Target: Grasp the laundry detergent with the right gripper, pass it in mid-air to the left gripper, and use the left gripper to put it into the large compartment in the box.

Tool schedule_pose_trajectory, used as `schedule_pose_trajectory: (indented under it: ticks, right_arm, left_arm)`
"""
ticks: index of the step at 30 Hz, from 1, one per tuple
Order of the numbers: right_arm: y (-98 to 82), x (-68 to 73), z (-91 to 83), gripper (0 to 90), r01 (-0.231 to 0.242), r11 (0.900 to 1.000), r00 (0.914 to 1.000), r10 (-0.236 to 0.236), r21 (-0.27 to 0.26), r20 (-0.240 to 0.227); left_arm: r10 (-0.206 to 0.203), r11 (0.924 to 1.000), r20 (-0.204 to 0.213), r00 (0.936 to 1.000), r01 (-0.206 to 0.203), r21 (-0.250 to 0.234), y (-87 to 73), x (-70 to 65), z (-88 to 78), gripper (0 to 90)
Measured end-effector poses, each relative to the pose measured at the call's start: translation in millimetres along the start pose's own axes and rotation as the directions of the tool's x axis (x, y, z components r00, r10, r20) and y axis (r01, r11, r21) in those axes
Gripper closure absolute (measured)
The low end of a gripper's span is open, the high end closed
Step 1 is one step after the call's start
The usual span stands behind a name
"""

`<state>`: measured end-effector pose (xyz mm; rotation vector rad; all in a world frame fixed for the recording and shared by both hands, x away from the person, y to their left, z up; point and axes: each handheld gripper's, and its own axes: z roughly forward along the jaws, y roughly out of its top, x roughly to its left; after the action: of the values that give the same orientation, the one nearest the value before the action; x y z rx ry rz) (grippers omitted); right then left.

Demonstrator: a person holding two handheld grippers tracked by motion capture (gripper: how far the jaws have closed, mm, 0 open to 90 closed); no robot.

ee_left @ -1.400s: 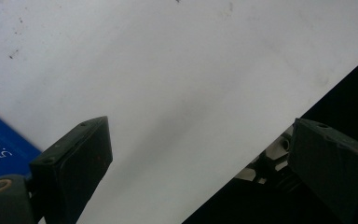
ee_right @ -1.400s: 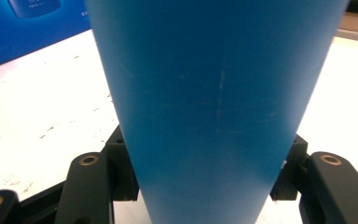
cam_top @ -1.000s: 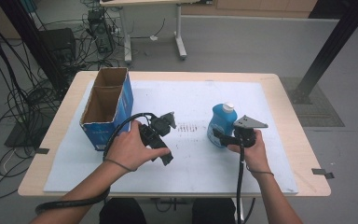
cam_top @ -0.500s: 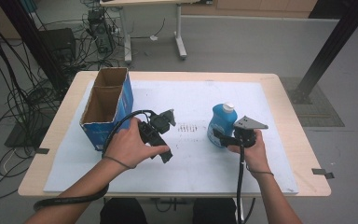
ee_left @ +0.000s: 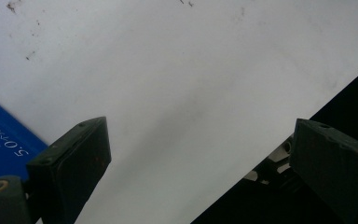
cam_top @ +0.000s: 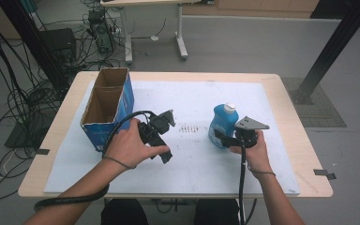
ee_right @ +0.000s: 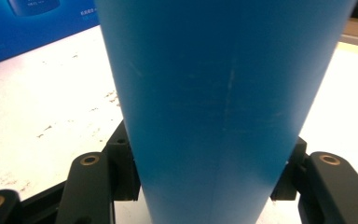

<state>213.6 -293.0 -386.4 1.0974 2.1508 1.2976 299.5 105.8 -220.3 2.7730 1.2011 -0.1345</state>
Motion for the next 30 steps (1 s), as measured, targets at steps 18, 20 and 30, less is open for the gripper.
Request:
schedule_pose_trajectory:
  ticks: [18,20,30]
  right_arm:
    - [-0.4,0.2,0.0,42.1,-0.001,1.0,1.0,0.001,-0.001,0.001]
    - [-0.4,0.1,0.0,42.2,0.001,1.0,1.0,-0.001,-0.002,0.001]
    - [-0.6,0.0,0.0,42.3,0.0,1.0,1.0,0.0,-0.003,0.0]
  left_arm:
    - [-0.009,0.9999,0.001,1.0,0.009,-0.009,0.0,-0.7,-0.1,5.9]
    - [-0.001,1.0,0.001,1.0,0.001,-0.001,1.3,0.1,-0.3,5.9]
    - [-0.005,1.0,-0.001,1.0,0.005,-0.006,0.0,1.2,-1.4,6.0]
